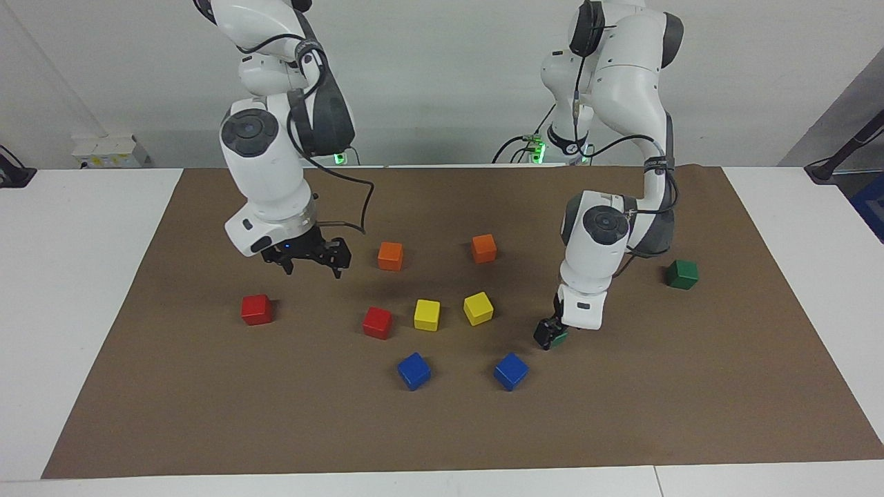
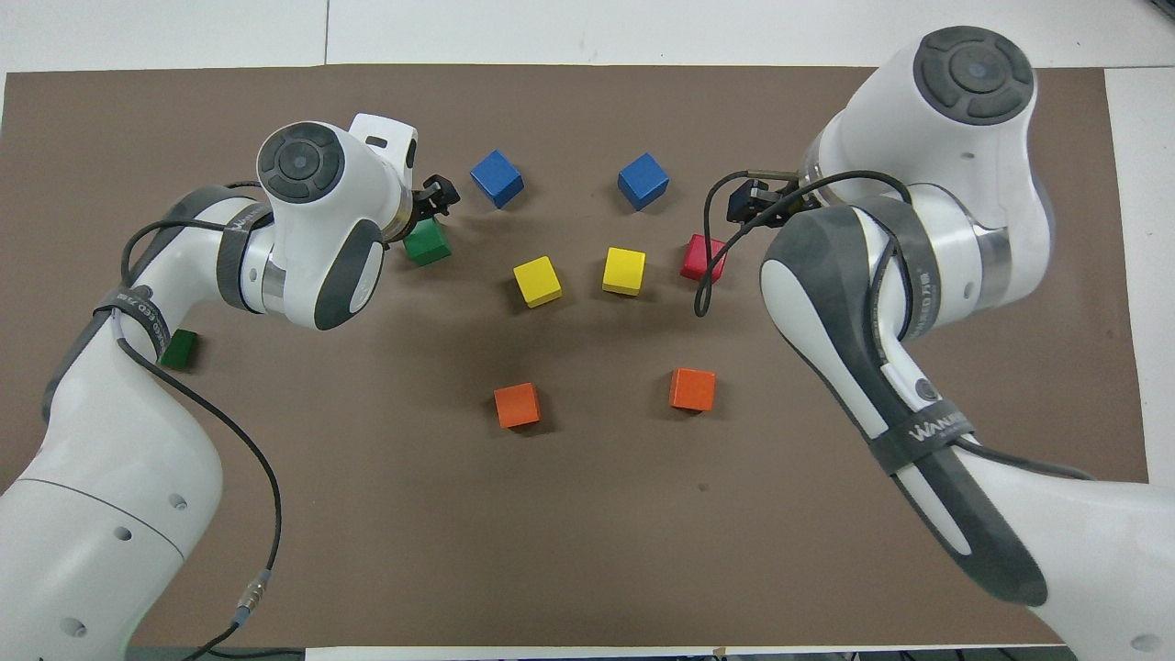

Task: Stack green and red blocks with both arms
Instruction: 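Grasp the second green with the left gripper while the right gripper grasps red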

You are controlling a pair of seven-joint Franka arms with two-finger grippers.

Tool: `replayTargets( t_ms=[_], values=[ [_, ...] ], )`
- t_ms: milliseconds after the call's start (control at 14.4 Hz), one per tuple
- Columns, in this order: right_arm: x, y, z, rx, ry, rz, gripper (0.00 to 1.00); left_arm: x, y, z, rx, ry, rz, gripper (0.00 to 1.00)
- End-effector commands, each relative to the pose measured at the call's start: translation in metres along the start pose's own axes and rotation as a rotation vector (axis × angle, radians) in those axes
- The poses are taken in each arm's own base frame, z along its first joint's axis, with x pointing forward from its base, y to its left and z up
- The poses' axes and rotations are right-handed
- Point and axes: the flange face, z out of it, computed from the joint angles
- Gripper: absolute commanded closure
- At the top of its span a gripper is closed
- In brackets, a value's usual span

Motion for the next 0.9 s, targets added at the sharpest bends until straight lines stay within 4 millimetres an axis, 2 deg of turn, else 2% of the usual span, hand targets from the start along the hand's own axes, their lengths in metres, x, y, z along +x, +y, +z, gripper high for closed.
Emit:
replayTargets(
  t_ms=[0,69,208,346,416,485,554,623,693,831],
  values=[
    [0.01,-0.025,0.028,0.011,0.011,0.06,0.03,-0.004,-0.001,0.004,0.005,0.024,0.043,0.0],
    [0.012,-0.026,0.037,0.011,0.009,0.071,0.03,-0.006,0.0,0.003,0.005,0.023,0.057,0.0],
    [0.016,-0.028,0.05,0.016,0.011,0.108,0.03,-0.011,0.0,0.008,0.003,0.023,0.077,0.07],
    [0.019,-0.037,0.057,0.038,0.046,0.209,0.02,-0.017,-0.004,0.015,0.009,0.028,0.093,0.16],
    [0.015,-0.044,0.062,0.035,0.042,0.205,0.02,-0.019,-0.004,0.016,0.014,0.033,0.103,0.19],
    [0.016,-0.043,0.063,0.037,0.041,0.208,0.02,-0.021,-0.004,0.016,0.016,0.031,0.105,0.27],
    [0.017,-0.041,0.065,0.039,0.038,0.213,0.02,-0.024,-0.002,0.016,0.018,0.03,0.111,0.48],
    [0.016,-0.045,0.066,0.044,0.045,0.213,0.02,-0.024,-0.003,0.015,0.023,0.026,0.112,0.88],
    [0.016,-0.046,0.073,0.048,0.05,0.214,0.02,-0.024,-0.003,0.016,0.032,0.022,0.12,1.0],
    [0.017,-0.046,0.081,0.05,0.051,0.215,0.02,-0.022,-0.003,0.012,0.047,0.019,0.131,1.0]
  ],
)
